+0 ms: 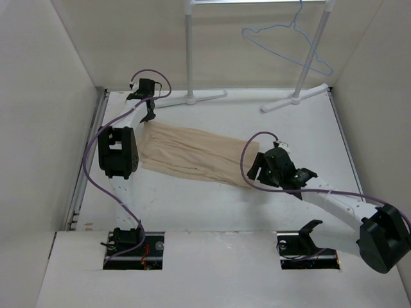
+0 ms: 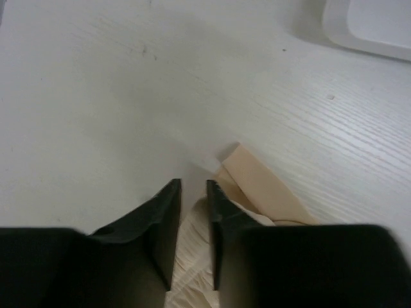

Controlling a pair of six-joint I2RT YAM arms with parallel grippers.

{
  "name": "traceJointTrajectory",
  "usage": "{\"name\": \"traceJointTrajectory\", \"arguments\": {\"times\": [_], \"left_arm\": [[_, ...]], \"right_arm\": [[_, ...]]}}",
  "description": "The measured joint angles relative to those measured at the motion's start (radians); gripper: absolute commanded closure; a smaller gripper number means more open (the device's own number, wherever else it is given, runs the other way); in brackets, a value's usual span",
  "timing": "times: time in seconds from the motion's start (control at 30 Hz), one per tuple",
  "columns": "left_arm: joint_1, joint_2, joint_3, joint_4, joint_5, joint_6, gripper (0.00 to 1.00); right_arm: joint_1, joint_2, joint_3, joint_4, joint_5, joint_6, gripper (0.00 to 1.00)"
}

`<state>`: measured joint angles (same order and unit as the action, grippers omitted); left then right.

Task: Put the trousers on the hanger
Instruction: Fold the trousers

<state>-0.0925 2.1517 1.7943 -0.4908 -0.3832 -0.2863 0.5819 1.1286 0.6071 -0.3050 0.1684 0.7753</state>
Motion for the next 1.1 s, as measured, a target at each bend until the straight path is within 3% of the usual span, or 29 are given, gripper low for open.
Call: {"name": "traceJointTrajectory", "arguments": {"times": [0.1, 0.2, 0.23, 0.3, 0.4, 0.43, 0.47, 0.5, 0.57, 0.63, 0.73, 0.87, 1.1], "left_arm": [[0.003, 0.009, 0.0, -0.002, -0.001, -0.003, 0.57], [0.003, 0.003, -0.002, 0.003, 0.001, -0.002, 0.2], [0.003, -0.007, -0.01, 0.009, 0.002, -0.003, 0.12], [0.005, -0.054, -0.058, 0.03, 0.002, -0.011, 0.09], [0.024, -0.208, -0.202, 0.06, 0.006, -0.042, 0.1], [0.034, -0.282, -0.269, 0.066, 0.006, -0.061, 0.18], [0.043, -0.365, -0.337, 0.074, 0.007, -0.082, 0.32], [0.053, -0.454, -0.412, 0.097, 0.009, -0.111, 0.45], [0.064, -0.623, -0.559, 0.134, 0.014, -0.159, 0.57], [0.059, -0.756, -0.686, 0.172, 0.038, -0.209, 0.55], [0.046, -0.822, -0.835, 0.254, 0.104, -0.278, 0.46], [0.063, -0.758, -0.962, 0.338, 0.2, -0.346, 0.45], [0.118, -0.624, -0.969, 0.483, 0.288, -0.404, 0.48]], "right_arm": [[0.0, -0.004, 0.0, 0.0, 0.006, 0.0, 0.24], [0.0, -0.025, 0.0, -0.002, 0.008, 0.0, 0.24], [0.0, -0.038, 0.0, -0.002, 0.008, 0.0, 0.24], [0.002, -0.066, 0.0, -0.003, 0.008, 0.0, 0.25], [0.007, -0.114, -0.001, -0.005, 0.011, 0.001, 0.29], [0.009, -0.133, -0.003, -0.007, 0.011, 0.003, 0.37], [0.01, -0.153, -0.006, -0.008, 0.012, 0.004, 0.5], [0.011, -0.172, -0.012, -0.007, 0.011, 0.003, 0.69], [0.014, -0.204, -0.028, -0.009, 0.01, 0.005, 0.84], [0.014, -0.217, -0.038, -0.019, 0.009, 0.007, 0.82], [0.014, -0.22, -0.052, -0.029, 0.001, 0.006, 0.69], [0.014, -0.223, -0.061, -0.039, -0.011, 0.005, 0.63], [0.014, -0.246, -0.08, -0.047, -0.027, 0.008, 0.47]]}}
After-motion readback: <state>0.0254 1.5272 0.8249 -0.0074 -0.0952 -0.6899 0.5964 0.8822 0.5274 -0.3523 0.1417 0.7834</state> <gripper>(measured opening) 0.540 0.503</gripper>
